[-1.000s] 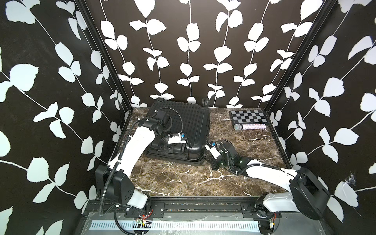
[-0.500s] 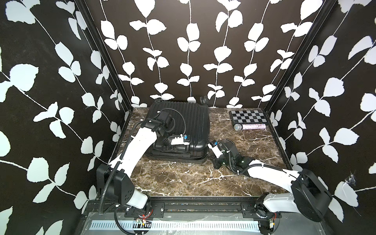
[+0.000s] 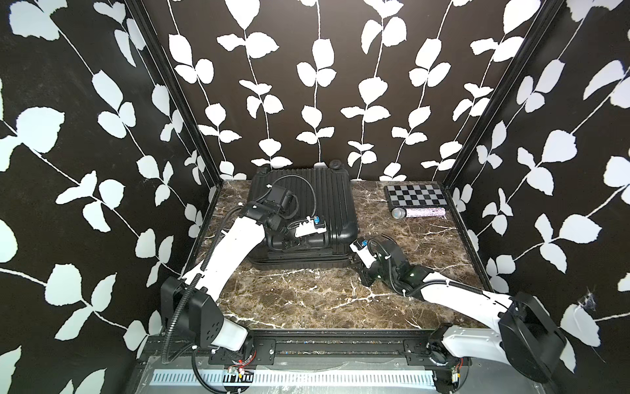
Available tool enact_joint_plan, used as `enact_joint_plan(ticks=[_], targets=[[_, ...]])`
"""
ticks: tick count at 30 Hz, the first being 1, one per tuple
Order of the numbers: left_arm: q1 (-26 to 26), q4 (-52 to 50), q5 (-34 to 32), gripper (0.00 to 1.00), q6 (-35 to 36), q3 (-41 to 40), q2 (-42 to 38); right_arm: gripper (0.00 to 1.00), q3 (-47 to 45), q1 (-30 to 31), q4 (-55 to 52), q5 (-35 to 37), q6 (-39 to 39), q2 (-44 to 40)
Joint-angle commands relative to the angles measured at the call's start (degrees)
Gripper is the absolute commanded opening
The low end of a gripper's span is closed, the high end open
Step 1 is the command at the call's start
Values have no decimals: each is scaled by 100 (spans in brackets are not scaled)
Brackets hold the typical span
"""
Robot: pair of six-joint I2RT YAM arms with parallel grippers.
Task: Close the suitcase zippers
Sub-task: Zip the zipper on the suitcase.
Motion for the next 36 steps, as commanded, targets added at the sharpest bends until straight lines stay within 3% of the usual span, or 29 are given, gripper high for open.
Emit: enact_joint_plan(ticks=[1, 4, 15, 19, 26, 30, 36], targets=[[-74, 1441, -221, 5, -1068, -30, -391, 0, 19, 83, 58, -356, 55, 85], [-210, 1880, -660, 4, -1484, -201, -376, 0, 85, 82, 107, -294, 240, 248], [-788, 2772, -994, 5, -3536, -490, -363, 0, -60, 86, 592, -159, 491, 354], [-895, 3092, -1156, 0, -4524, -627, -299, 0, -96, 89, 736, -147, 567, 382], [-971, 3513, -1364, 0, -5655, -632, 11, 0, -87, 95, 807, -266, 627, 447], [-1004, 3496, -1403, 0, -5896, -519, 234, 0, -41, 103, 815, -303, 671, 478], [-1132, 3199, -1454, 5, -5371, -353, 391, 0, -1, 114, 757, -285, 645, 530]])
